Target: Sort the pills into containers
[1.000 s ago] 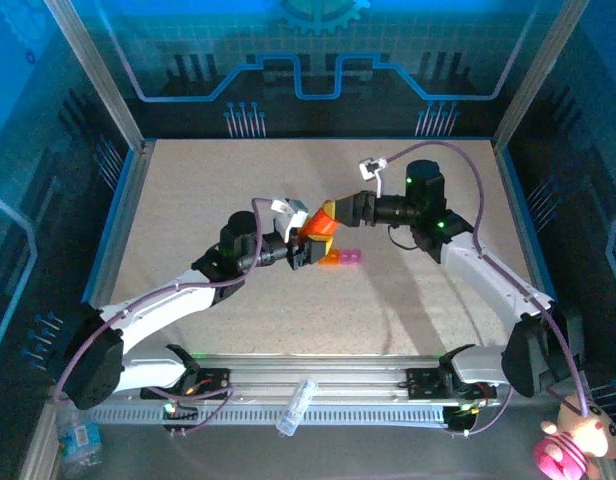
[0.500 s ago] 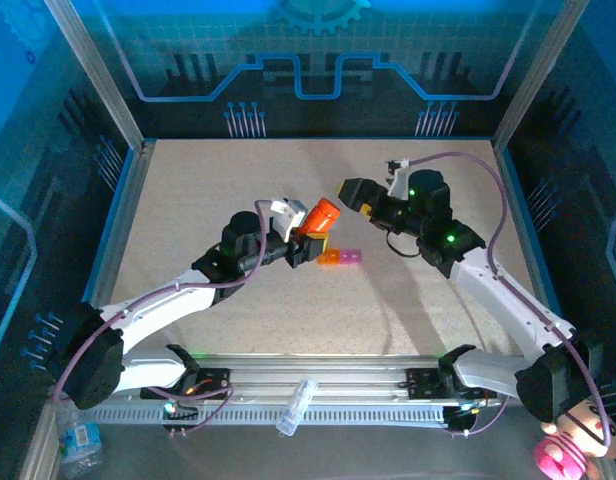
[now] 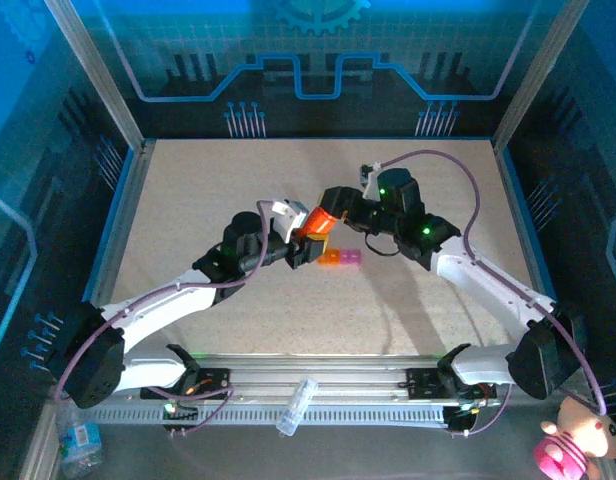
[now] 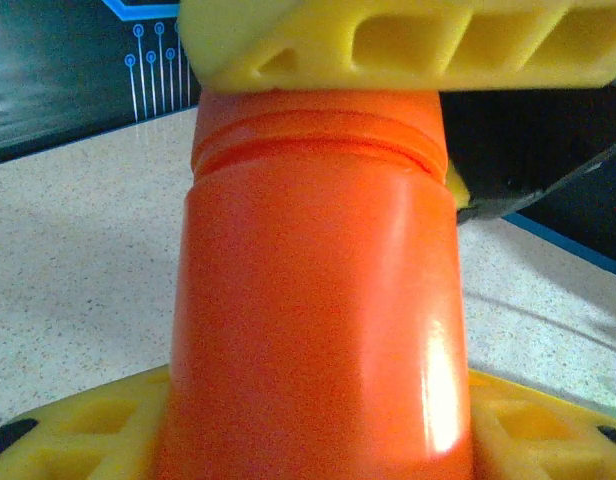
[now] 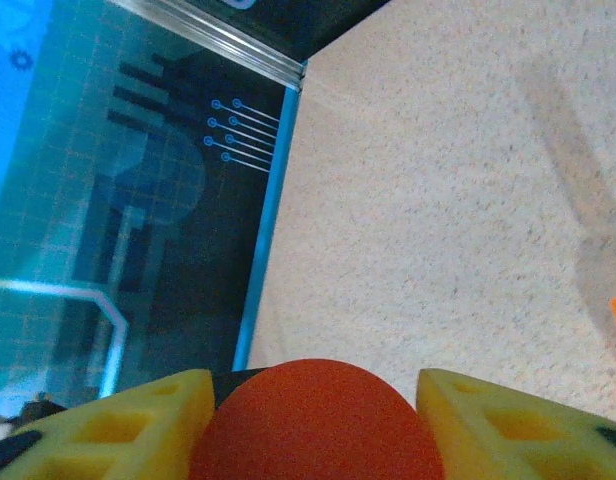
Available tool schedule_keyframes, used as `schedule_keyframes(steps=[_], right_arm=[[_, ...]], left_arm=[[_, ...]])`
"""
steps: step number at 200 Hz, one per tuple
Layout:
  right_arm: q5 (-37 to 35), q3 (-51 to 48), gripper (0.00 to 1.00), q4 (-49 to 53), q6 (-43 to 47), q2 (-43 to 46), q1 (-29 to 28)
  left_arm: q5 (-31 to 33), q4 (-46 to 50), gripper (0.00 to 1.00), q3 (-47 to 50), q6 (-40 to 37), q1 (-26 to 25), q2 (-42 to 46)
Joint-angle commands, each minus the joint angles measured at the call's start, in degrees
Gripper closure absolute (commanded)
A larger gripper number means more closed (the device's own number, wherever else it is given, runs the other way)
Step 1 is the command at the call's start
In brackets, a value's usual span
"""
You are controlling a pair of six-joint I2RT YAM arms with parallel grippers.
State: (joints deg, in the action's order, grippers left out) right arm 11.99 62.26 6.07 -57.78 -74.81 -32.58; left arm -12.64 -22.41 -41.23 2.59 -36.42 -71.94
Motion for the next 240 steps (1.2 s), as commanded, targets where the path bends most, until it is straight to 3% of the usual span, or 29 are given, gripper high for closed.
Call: schedule_keyframes(steps=[1, 67, 95, 120, 143, 162, 211, 240], right_arm=[[0.72, -0.38, 0.56, -1.36, 2.82, 1.40, 0.59], [25.77, -9.16, 0.54, -25.34, 13.46, 1.26, 9.57], [30.37, -8.13, 0.53, -25.09, 15.81, 0.62, 9.88], [28.42, -7.06, 0.49, -23.12, 14.55, 0.48, 9.46], [24.10, -5.40, 0.24, -16.88, 13.50, 1.30, 9.71], [19.57, -5.11, 0.16, -13.56, 11.17, 3.50, 10.69], [5.75, -6.54, 0.13, -4.20, 2.19, 10.57, 12.54], [1.27, -7.20, 0.13, -1.05, -1.94, 13.13, 12.28]], left_arm=[[0.58, -2.11, 1.00, -2.52, -0.84, -0.05, -0.28], [-2.46, -5.19, 1.00, -2.30, 3.17, 0.01, 0.53], [-4.67, -6.81, 1.00, -2.18, 5.68, 0.02, 0.68], [-4.10, -6.78, 1.00, -2.15, 5.48, -0.01, 0.75], [-2.89, -6.00, 1.00, -2.02, 4.11, -0.04, 0.66], [-1.71, -4.96, 1.00, -1.93, 2.66, -0.01, 0.66], [0.66, -3.87, 1.00, -1.50, 0.51, 0.02, 0.09], [1.47, -3.54, 1.00, -1.57, -0.47, -0.05, -0.45]])
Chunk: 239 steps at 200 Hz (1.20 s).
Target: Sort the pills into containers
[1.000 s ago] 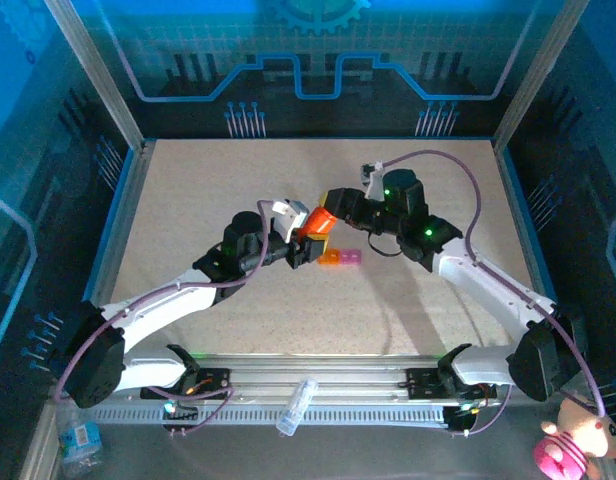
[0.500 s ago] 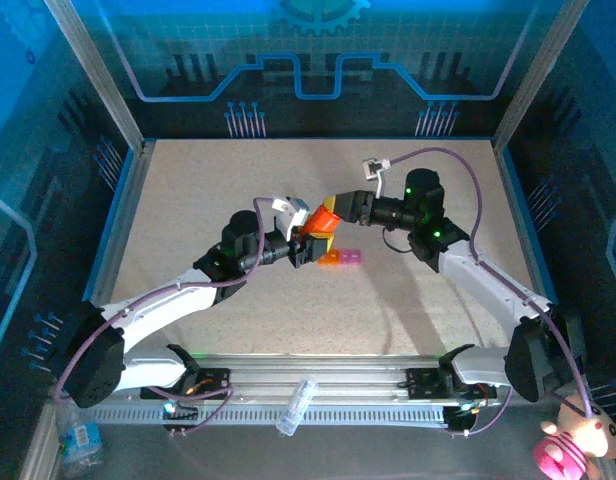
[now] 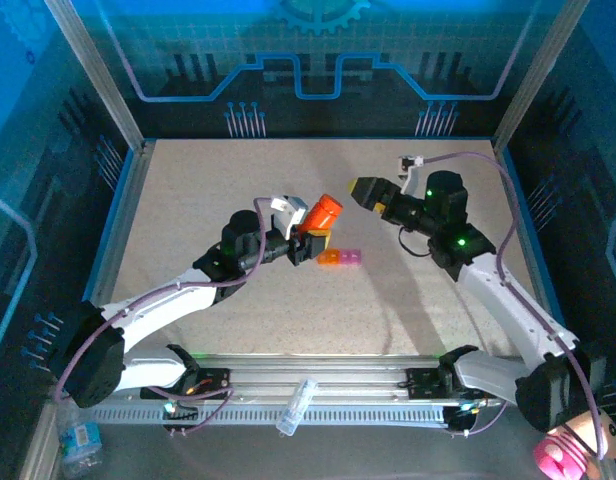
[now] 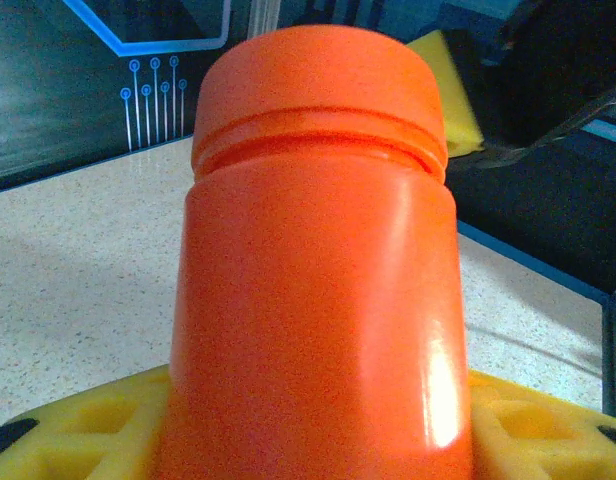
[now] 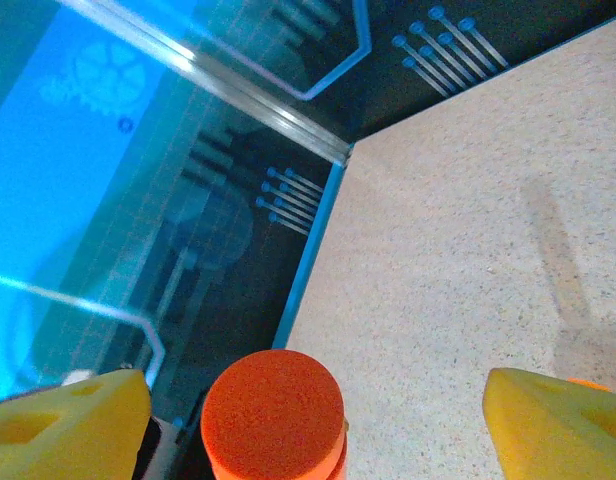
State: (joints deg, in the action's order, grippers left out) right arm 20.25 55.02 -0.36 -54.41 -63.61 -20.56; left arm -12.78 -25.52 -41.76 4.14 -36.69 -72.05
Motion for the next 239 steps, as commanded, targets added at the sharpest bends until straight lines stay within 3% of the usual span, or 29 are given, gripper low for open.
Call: schedule_keyframes(steps=[1, 166, 204, 239], right_arm=[[-7.12, 0.01, 0.13, 5.46, -5.42, 1.97, 0.21], [-10.62, 5.84, 0.12, 6.48, -4.29, -6.74, -10.38], [-10.51, 6.56, 0.17, 5.48, -4.05, -8.59, -11.87], [-10.59, 6.70, 0.29, 5.19, -2.95, -9.29, -11.96]], left_arm=[[1.56, -0.42, 1.00, -1.04, -2.07, 0.21, -0.36], [0.73, 0.91, 1.00, -3.30, -2.69, 0.15, -2.83], [0.63, 0.95, 1.00, -3.44, -2.60, 0.04, -2.96], [0.66, 1.03, 1.00, -3.47, -2.57, -0.14, -3.01]])
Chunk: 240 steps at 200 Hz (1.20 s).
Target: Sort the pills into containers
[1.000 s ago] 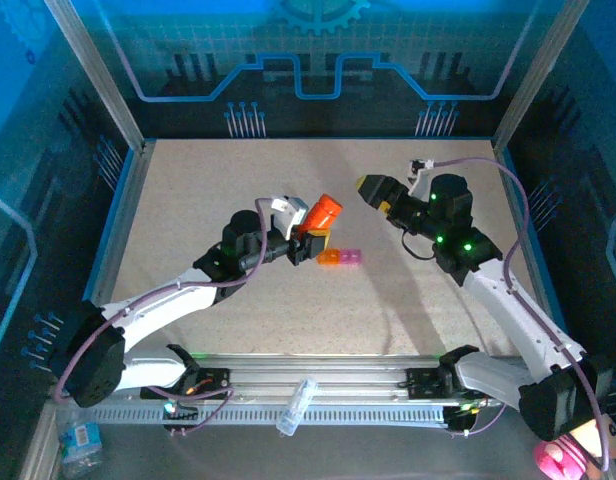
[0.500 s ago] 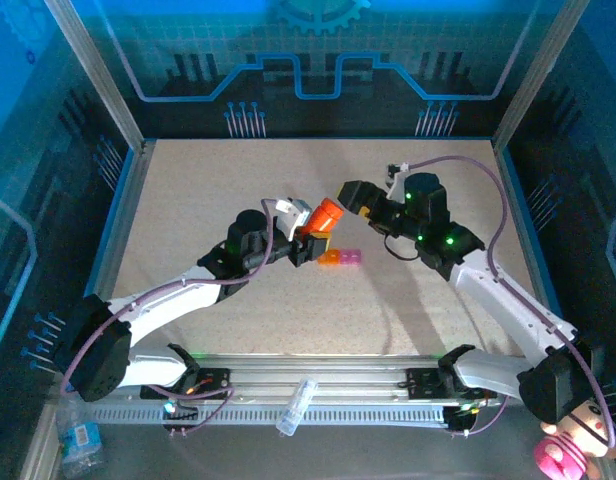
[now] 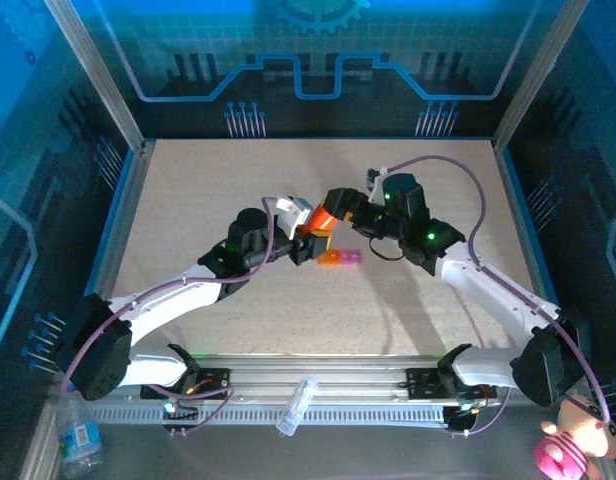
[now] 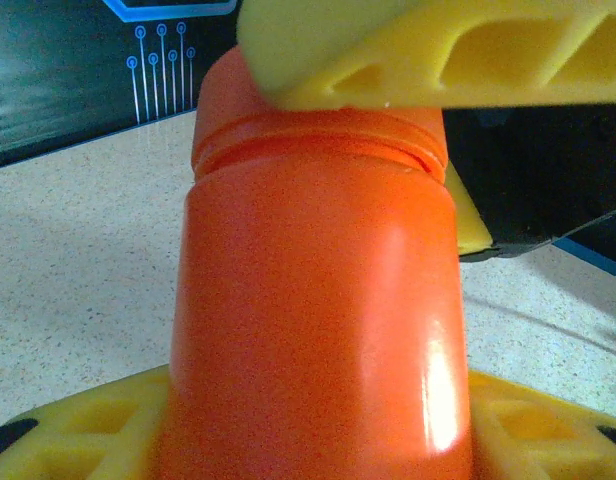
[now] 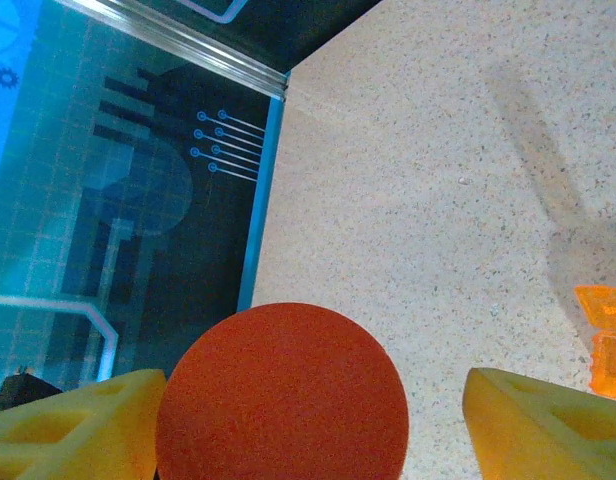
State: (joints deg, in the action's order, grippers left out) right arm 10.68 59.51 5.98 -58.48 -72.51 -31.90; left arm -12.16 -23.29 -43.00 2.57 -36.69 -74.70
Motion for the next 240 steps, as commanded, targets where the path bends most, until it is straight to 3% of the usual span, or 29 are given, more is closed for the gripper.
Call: schedule_keyframes(steps=[1, 25, 46, 105, 124, 152, 174, 192, 203, 240], right_arm=[[-1.01, 2.20, 0.30, -1.14, 1.19, -0.37, -0.62], [-0.79, 2.22, 0.47, -0.88, 3.01, -0.16, -0.38], [2.81, 0.70, 0.54, -3.76, 5.23, 0.28, 0.64], [26.84, -6.64, 0.53, -21.08, 18.82, 0.48, 7.49], [29.24, -6.60, 0.52, -19.82, 22.90, 0.65, 7.82], [28.29, -5.69, 0.51, -18.68, 21.35, 0.09, 7.73], [26.78, -4.72, 0.43, -17.02, 19.53, 0.04, 7.73], [24.24, -3.32, 0.23, -13.69, 18.03, 0.81, 8.11], [22.41, -2.71, 0.16, -11.51, 16.38, 1.86, 8.83], [13.51, -3.01, 0.11, -5.06, 6.30, 7.26, 12.75]], left_arm=[[0.08, -1.26, 1.00, -2.20, -0.99, -0.18, -0.36], [0.04, -1.28, 1.00, -2.19, -0.82, -0.30, -0.36], [-0.15, -1.23, 1.00, -2.21, -0.65, -0.31, -0.12], [-3.48, -4.01, 1.00, -1.96, 3.73, -0.31, 1.74], [-4.84, -4.96, 1.00, -1.95, 5.47, -0.31, 2.11], [-4.74, -5.59, 1.00, -1.99, 5.95, -0.31, 2.13], [-4.17, -5.17, 1.00, -1.94, 5.20, -0.30, 1.97], [-3.63, -4.27, 1.00, -1.99, 4.09, -0.32, 1.99], [-3.27, -3.64, 1.00, -1.89, 3.35, -0.30, 2.05], [-1.52, -0.96, 1.00, -2.03, -0.50, -0.30, 1.97]])
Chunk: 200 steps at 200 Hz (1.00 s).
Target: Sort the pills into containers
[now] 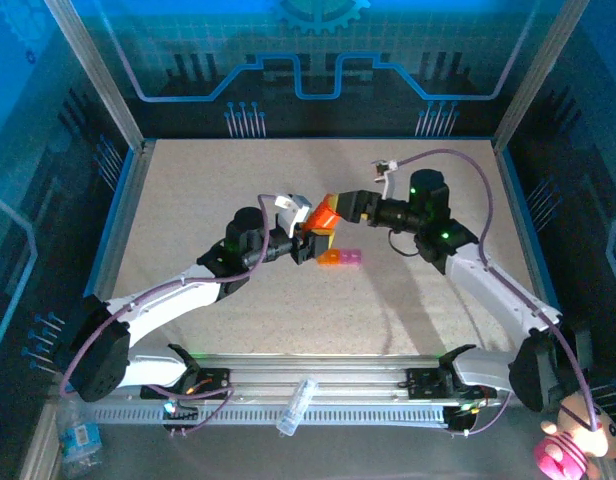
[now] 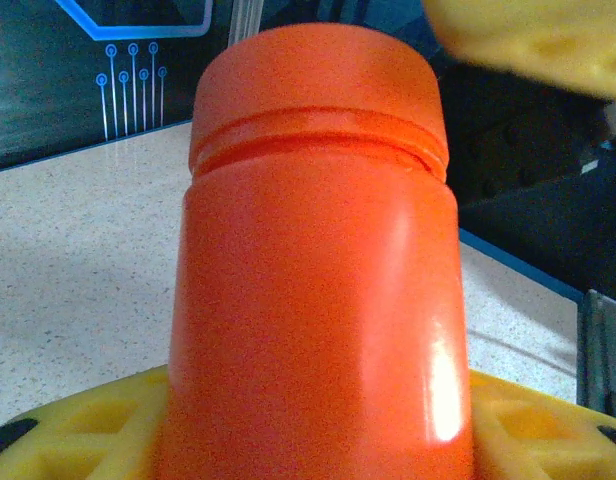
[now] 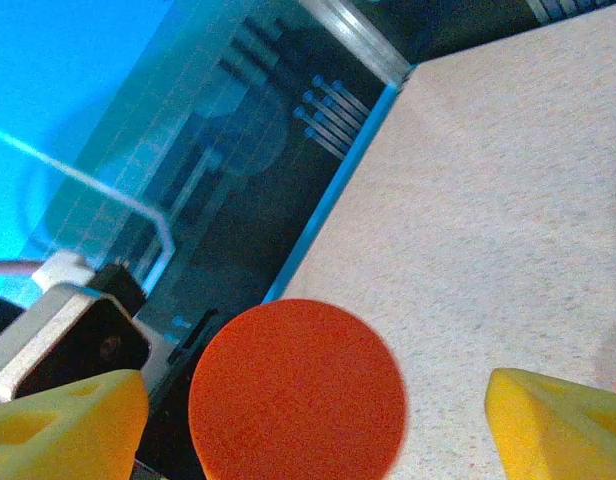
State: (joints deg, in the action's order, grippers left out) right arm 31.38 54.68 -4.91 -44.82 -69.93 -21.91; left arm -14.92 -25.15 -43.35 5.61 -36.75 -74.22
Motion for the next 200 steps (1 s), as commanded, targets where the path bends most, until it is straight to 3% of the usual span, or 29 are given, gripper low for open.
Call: schedule_keyframes(steps=[1, 42, 135, 174, 200], right_arm=[[-7.55, 1.79, 0.11, 6.11, -7.64, 4.83, 2.80], [-13.63, 4.24, 0.12, 14.48, -14.63, 6.12, 2.80], [-16.68, 12.21, 0.14, 18.29, -12.49, -3.28, -6.32], [-15.99, 11.15, 0.24, 17.06, -12.40, -3.83, -8.12], [-15.22, 9.56, 0.41, 16.27, -12.24, -3.12, -8.23]], left_arm=[[1.35, 0.98, 1.00, -1.71, -3.65, -0.20, 1.42], [2.08, 3.94, 1.00, -2.75, -7.12, -0.33, 0.15], [1.82, 5.46, 1.00, -4.48, -8.51, -0.51, -0.93], [1.86, 5.45, 1.00, -4.37, -8.51, -0.60, -0.93], [1.84, 5.21, 1.00, -4.43, -8.37, -0.73, -1.19]])
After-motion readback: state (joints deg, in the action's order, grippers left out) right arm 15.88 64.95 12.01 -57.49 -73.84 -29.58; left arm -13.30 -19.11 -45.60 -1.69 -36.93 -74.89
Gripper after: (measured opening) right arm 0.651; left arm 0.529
